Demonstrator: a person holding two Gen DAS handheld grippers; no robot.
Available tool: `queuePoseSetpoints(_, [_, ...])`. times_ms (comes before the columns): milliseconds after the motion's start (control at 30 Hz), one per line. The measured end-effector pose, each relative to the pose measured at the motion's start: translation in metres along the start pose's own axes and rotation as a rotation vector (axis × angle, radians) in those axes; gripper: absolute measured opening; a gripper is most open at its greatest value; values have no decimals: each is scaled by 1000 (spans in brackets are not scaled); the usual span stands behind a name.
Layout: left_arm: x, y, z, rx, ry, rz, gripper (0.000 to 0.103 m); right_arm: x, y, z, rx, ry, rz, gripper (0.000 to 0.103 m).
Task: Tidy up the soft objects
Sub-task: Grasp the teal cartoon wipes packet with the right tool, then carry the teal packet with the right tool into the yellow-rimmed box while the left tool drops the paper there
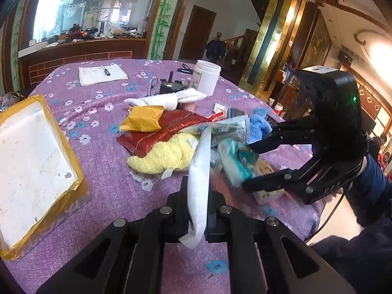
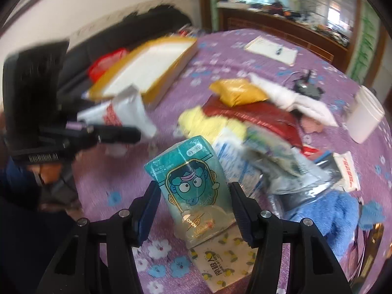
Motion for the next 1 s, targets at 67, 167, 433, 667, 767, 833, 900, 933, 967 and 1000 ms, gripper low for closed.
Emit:
queuePoseSetpoints(67, [2,-2,-1,0,7,-13,8,2,2,-5,13,19,41,62])
queuePoseSetpoints(167, [7,-9,-8,3,25,-30,8,13,7,-8,55,43,117,62])
queuePoseSetpoints(433, [21,-36,-39,47,90,-66,8,55,-9,-24,112,118,180,62])
queuePoseSetpoints(667, [30,-74,-76,88,160,-118,8,101,-35,-26,138,157,152,63])
queuePoseSetpoints(767, [30,-89,-90,110,185,-136,8,123,-47,-25,148,164,140,63])
queuePoseSetpoints(833, [31,-104,-102,126,204,-156,8,138,-55,-23,153,164,133,63])
queuePoseSetpoints(900, [32,-119,-111,133,215,-179,8,153,-62,-20,165,158,130,63])
queuePoseSetpoints(933, [32,-127,-115,144,218,-189,8,161,-65,-18,172,156,130,63])
queuePoseSetpoints(967, [32,-135,-119,160,219,-198,8,170,-69,-15,179,155,131,63])
queuePoseSetpoints(1000, [32,-146,-124,175,219,-209,8,178,-70,-12,185,152,130,63])
Point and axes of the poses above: each gripper's, at about its wrist camera, not at the fingertips, and z roughly the way its jaws point, y to its right, x to its top, the point moved 7 cm from there along z, roughly the way its jaws point, and after that the axes turned 10 degrees about -y, right-handed, at the moved point
